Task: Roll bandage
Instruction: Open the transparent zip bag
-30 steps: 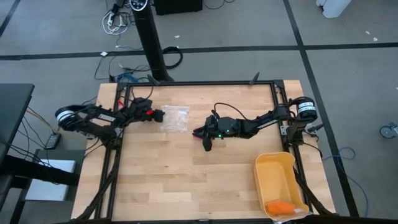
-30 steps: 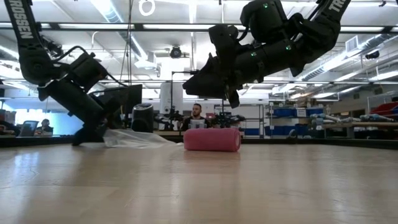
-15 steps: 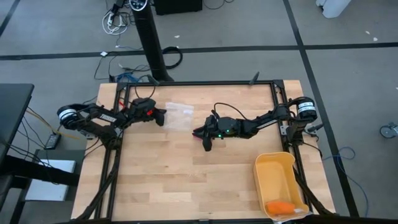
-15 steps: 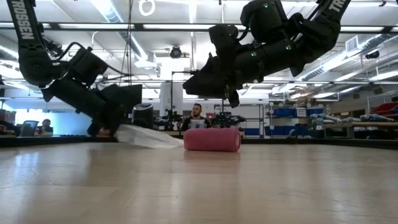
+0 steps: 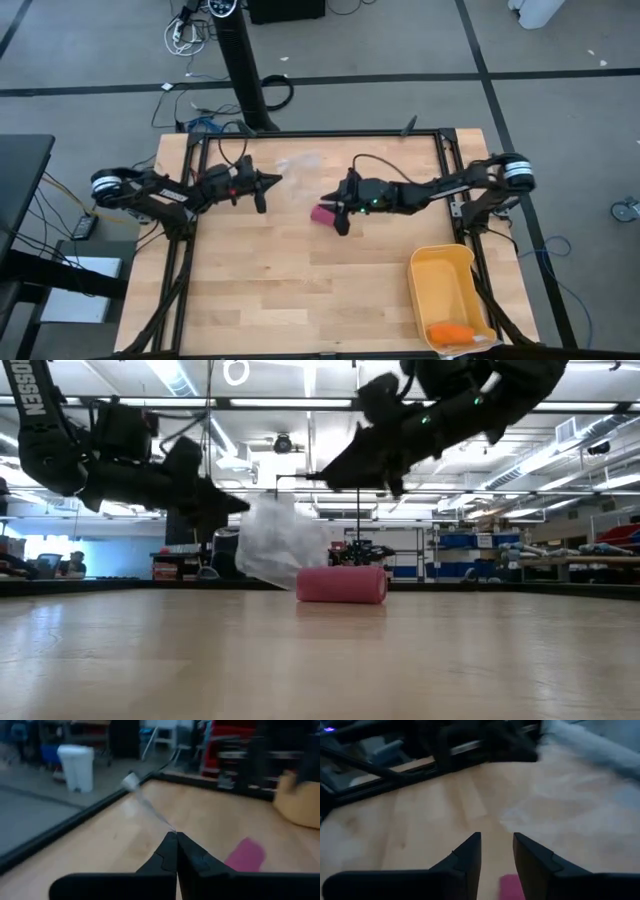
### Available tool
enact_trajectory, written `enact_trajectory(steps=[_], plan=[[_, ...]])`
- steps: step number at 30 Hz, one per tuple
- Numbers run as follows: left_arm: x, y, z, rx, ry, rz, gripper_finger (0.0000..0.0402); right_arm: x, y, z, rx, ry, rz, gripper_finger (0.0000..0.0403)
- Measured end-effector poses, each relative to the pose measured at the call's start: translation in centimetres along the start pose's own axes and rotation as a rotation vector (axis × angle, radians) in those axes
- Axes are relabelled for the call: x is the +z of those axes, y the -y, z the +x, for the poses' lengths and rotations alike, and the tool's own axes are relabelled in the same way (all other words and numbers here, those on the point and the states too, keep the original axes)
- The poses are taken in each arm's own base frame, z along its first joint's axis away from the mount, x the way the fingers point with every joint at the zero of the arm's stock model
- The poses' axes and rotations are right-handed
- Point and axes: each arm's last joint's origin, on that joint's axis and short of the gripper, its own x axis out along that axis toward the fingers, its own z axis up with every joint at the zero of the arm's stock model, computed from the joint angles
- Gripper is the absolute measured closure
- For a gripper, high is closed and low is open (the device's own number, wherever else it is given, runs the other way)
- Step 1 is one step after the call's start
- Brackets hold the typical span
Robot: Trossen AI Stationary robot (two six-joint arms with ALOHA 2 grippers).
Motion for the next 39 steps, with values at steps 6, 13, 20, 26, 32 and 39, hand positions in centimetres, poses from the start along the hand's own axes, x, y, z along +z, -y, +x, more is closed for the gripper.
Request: enact_trajectory(steps=[6,13,20,26,32,39], plan=[[1.3,2.1,-0.3,-0.089,0.093,0.09,0.04,2.3,1.9,-3.8,-0.099,-0.049,-0.061,0.0262],[3.5,4.2,-1.5,-0.19,0.226,0.125,0.0401,0.2,3.2,-6.7,-0.052,0.107,-0.078,0.0269],[4.6,5.9,-2.5,-0.285,0.307,0.142,0.0401,-2.3,3.6,-7.0,0.062,0.365,0.005,0.0265],[5.0,7.3,-2.7,-0.325,0.338,0.191,0.0401,-2.5,3.3,-4.7,0.143,0.379,0.103,0.026],[5.8,8.4,-2.5,-0.353,0.366,0.226,0.0401,-2.7,3.0,-2.3,0.199,0.372,0.131,0.0245],[5.8,8.9,-2.4,-0.346,0.332,0.243,0.0401,-2.0,2.5,-1.2,0.304,0.421,0.128,0.0239]])
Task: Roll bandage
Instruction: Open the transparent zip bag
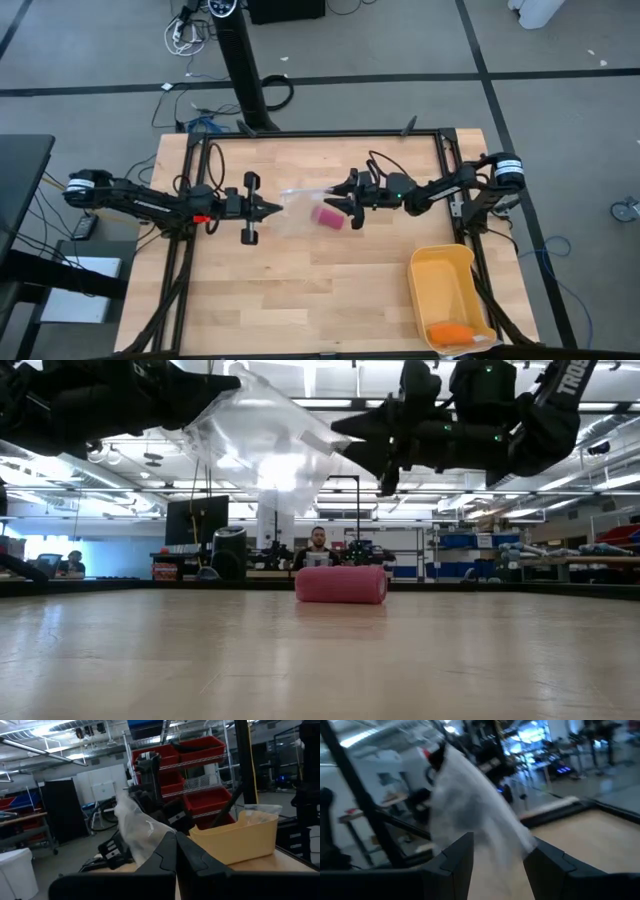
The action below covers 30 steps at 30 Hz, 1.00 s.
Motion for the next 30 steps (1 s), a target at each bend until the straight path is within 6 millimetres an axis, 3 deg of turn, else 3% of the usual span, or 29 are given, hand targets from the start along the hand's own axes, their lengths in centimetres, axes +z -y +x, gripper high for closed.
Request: enact_trajectory(steps=[5,11,20,30], plan=[[0.0,0.0,0.0,0.01,-0.001,-0.002,0.0401,0.5,-0.4,0.5,0.026,0.019,-0.036,0.0271],[-0.2,-0.3,0.0,0.124,-0.029,-0.11,0.0393,0.5,-1.0,0.6,0.013,0.034,-0.076,0.039],[-1.6,-0.7,-0.2,0.219,-0.155,-0.339,0.0339,1.1,-1.5,0.3,0.029,-0.02,-0.116,0.0399],[-0.8,-0.9,-0.1,0.129,-0.061,-0.399,0.0262,2.4,-2.8,-0.6,0.091,-0.128,-0.164,0.0401]])
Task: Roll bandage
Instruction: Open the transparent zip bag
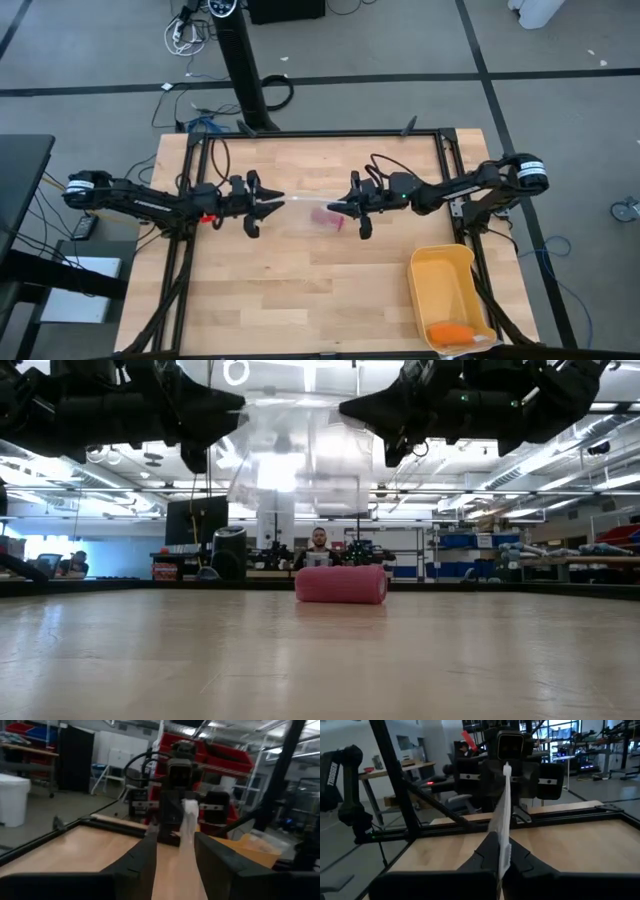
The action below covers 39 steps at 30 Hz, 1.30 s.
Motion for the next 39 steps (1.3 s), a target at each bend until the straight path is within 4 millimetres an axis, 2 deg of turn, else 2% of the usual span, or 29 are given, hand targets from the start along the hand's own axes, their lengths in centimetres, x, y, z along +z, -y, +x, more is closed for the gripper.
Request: enact_trajectory(steps=[8,16,20,25,29,33,39], plan=[[0.9,0.4,1.5,-0.018,-0.06,0.131,0.0267,0.3,-0.1,-0.4,-0.008,-0.032,-0.007,0.0402],[1.6,0.6,2.5,-0.023,-0.119,0.166,0.0283,0.3,-0.1,-0.4,-0.011,-0.04,-0.005,0.0402],[1.5,0.6,2.5,-0.02,-0.141,0.17,0.0316,0.4,-0.1,-0.5,-0.01,-0.038,-0.006,0.0403],[1.6,0.6,2.6,-0.026,-0.127,0.224,0.0386,0.2,-0.1,-0.5,-0.016,-0.061,-0.002,0.0403],[1.7,0.7,2.6,-0.032,-0.118,0.252,0.0393,0.2,0.0,-0.5,-0.019,-0.061,-0.002,0.0401],[1.4,0.6,2.5,-0.042,-0.148,0.292,0.0397,0.3,0.0,-0.8,-0.067,-0.084,-0.007,0.0373],[0.2,0.5,2.3,-0.022,-0.269,0.417,0.0399,1.3,0.2,-2.7,-0.26,-0.187,-0.065,0.0294]])
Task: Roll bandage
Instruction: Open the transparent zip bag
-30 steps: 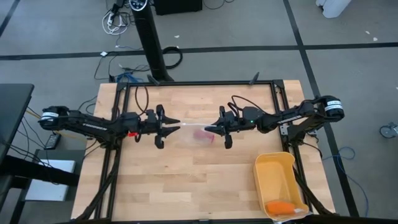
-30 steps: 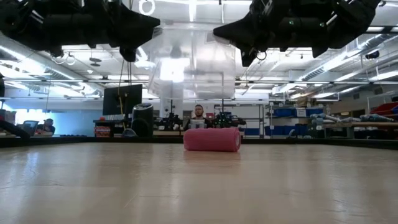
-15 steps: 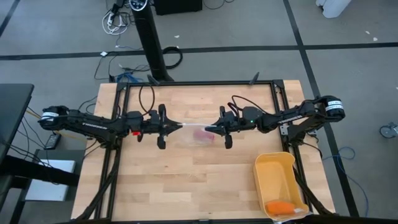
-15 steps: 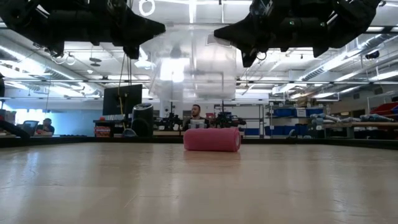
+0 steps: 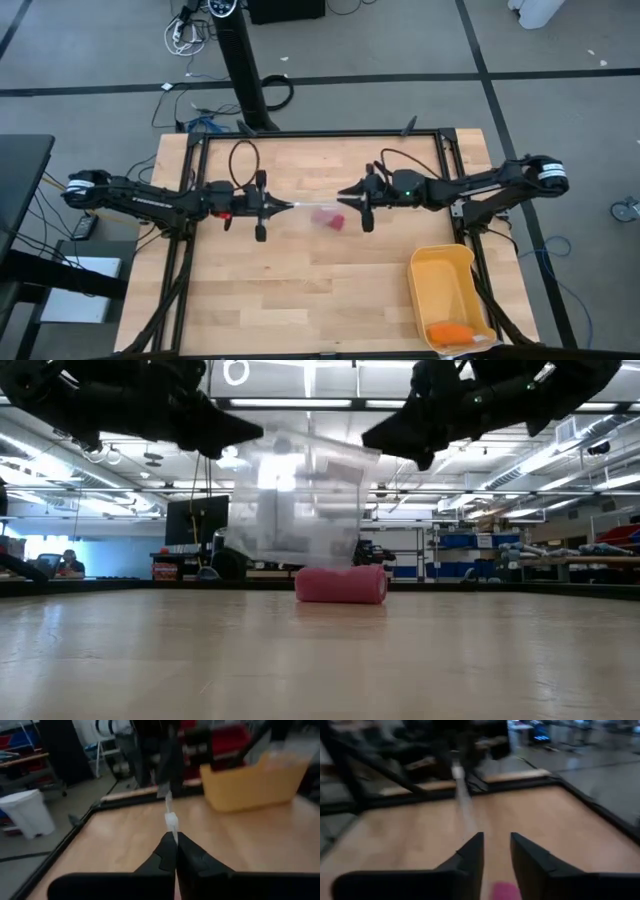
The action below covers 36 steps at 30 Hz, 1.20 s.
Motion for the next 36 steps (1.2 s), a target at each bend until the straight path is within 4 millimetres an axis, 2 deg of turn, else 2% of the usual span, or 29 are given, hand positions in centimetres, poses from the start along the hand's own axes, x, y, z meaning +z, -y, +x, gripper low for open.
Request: enact_trajectory(steps=[4,7,15,23,29,36], plan=[[-0.2,0.7,-0.1,0.052,-0.045,0.119,0.04,1.3,0.1,-1.2,-0.025,0.045,0.006,0.0255],[-0.1,1.3,-0.1,0.088,-0.06,0.183,0.04,2.7,-0.8,-0.8,0.006,0.063,0.013,0.025],[2.9,2.1,0.7,0.103,-0.119,0.283,0.0401,6.8,-4.7,3.9,0.059,-0.119,-0.196,0.0271],[5.3,1.8,1.2,0.102,-0.18,0.303,0.0401,10.5,-6.3,7.5,0.042,-0.263,-0.341,0.0271],[5.5,1.8,1.2,0.104,-0.173,0.298,0.0401,11.0,-6.5,9.0,0.041,-0.35,-0.39,0.028],[5.5,1.8,1.2,0.105,-0.171,0.293,0.0401,10.4,-6.4,9.9,0.039,-0.382,-0.41,0.0297]])
